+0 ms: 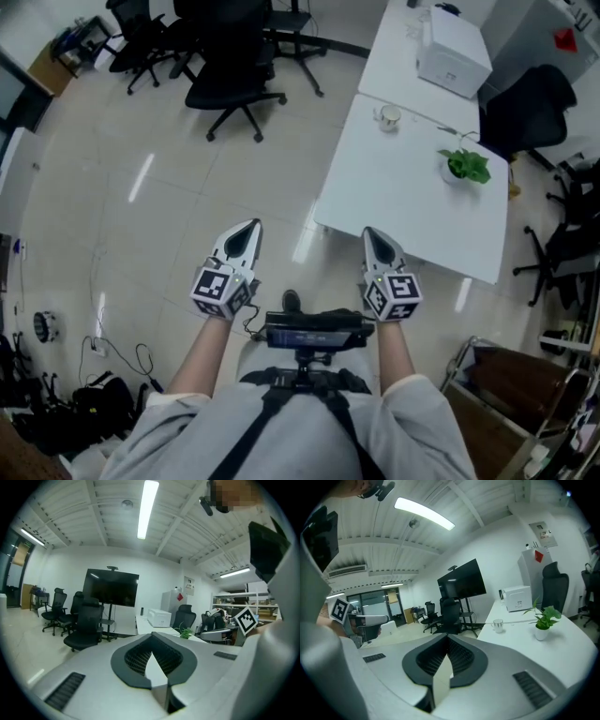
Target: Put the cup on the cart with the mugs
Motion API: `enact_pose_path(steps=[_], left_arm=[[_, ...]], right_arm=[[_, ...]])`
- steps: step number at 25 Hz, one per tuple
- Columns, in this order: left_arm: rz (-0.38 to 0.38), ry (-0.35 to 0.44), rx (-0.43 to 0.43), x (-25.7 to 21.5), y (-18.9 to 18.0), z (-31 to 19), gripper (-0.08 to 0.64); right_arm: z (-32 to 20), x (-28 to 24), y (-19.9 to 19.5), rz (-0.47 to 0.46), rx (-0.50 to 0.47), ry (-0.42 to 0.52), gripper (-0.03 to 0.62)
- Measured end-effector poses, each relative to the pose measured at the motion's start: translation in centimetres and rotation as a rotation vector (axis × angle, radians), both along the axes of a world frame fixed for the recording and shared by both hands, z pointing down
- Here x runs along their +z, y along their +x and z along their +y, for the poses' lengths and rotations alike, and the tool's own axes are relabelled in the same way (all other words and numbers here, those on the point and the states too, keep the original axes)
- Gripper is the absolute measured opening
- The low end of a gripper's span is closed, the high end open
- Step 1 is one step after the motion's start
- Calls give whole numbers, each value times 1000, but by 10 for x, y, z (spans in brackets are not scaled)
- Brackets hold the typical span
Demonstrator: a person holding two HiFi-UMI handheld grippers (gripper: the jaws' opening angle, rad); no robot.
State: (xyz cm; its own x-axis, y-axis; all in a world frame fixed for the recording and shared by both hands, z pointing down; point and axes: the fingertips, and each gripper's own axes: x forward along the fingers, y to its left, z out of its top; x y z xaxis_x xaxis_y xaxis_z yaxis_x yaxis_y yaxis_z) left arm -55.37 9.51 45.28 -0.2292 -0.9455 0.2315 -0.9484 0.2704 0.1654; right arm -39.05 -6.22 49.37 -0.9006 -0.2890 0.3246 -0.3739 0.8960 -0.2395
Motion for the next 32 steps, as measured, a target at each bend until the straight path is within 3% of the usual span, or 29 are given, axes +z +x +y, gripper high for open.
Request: enact_pose_path(steps=[6, 14, 28, 32], left_arm=[[22, 11, 107, 16, -26, -21, 3], [43, -11, 185, 25, -27, -85, 3], [39, -50, 197, 34, -12, -208, 3], [50, -70, 233, 45, -10, -232, 3]], right_arm=[[-5, 1, -6, 34, 108, 4, 6], [-55, 14, 6, 58, 200, -22, 6], [-160, 39, -9, 32, 134, -79, 6], [-176, 46, -14, 34, 156, -95, 6]])
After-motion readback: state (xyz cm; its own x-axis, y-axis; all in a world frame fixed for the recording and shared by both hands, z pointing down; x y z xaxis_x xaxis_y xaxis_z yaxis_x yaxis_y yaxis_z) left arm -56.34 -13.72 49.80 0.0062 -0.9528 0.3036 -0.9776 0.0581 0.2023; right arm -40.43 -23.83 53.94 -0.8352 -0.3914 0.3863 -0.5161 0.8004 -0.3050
